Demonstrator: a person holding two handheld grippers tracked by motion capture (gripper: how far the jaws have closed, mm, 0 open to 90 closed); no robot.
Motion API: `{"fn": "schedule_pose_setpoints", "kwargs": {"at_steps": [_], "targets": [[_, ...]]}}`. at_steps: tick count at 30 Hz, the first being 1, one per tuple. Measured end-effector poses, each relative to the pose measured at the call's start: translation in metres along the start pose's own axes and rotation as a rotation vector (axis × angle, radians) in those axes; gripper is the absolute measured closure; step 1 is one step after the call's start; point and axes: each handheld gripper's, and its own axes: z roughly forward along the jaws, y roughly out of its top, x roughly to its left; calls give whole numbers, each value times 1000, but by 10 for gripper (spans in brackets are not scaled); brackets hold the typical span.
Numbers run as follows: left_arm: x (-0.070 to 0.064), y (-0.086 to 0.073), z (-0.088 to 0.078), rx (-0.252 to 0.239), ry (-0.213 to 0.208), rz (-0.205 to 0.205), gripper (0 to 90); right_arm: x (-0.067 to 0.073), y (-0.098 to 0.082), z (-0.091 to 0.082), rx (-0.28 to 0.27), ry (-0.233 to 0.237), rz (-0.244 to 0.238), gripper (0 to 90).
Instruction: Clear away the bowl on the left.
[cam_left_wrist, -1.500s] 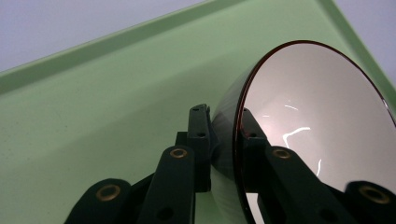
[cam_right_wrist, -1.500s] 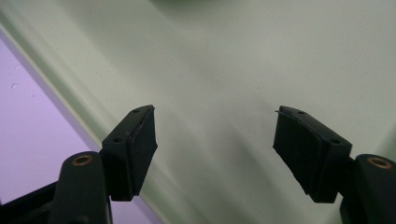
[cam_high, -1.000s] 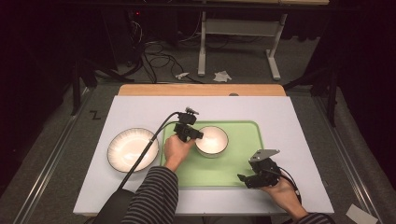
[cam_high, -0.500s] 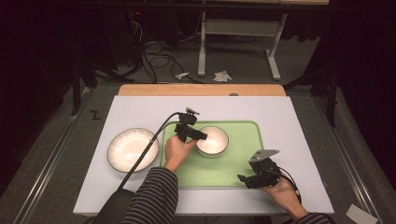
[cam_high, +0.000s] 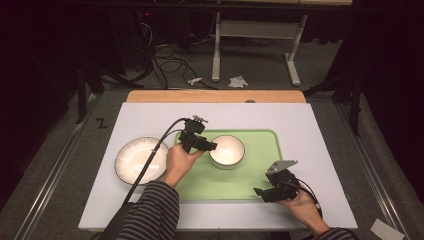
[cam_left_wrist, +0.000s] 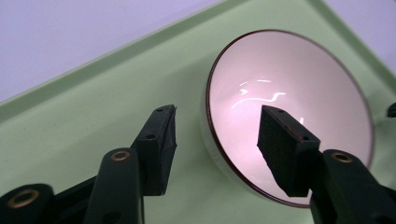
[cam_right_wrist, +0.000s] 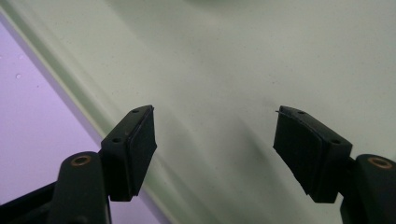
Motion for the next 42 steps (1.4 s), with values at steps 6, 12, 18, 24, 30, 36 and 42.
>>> {"fn": "schedule_pose_setpoints", "kwargs": {"at_steps": [6,12,18,24,30,36,42], "targets": [[1,3,-18,-17,-16,4,471,-1,0,0,-3,-5,3,307],[6,5,-31,-30,-33,-13,464,-3,0,0,0,-4,1,307],[8,4,-40,-38,-28,-6,455,-1,0,1,7,-3,-3,306],[5,1,-51,-44,-22,34,443,-1,0,2,4,-4,-2,306],[3,5,-66,-57,-34,40,439,0,0,2,12,-1,-13,306],[-1,1,-77,-55,-51,51,436,0,0,2,12,-5,-6,306],[-4,-6,-83,-46,-57,66,432,0,0,1,4,-8,-3,307]]}}
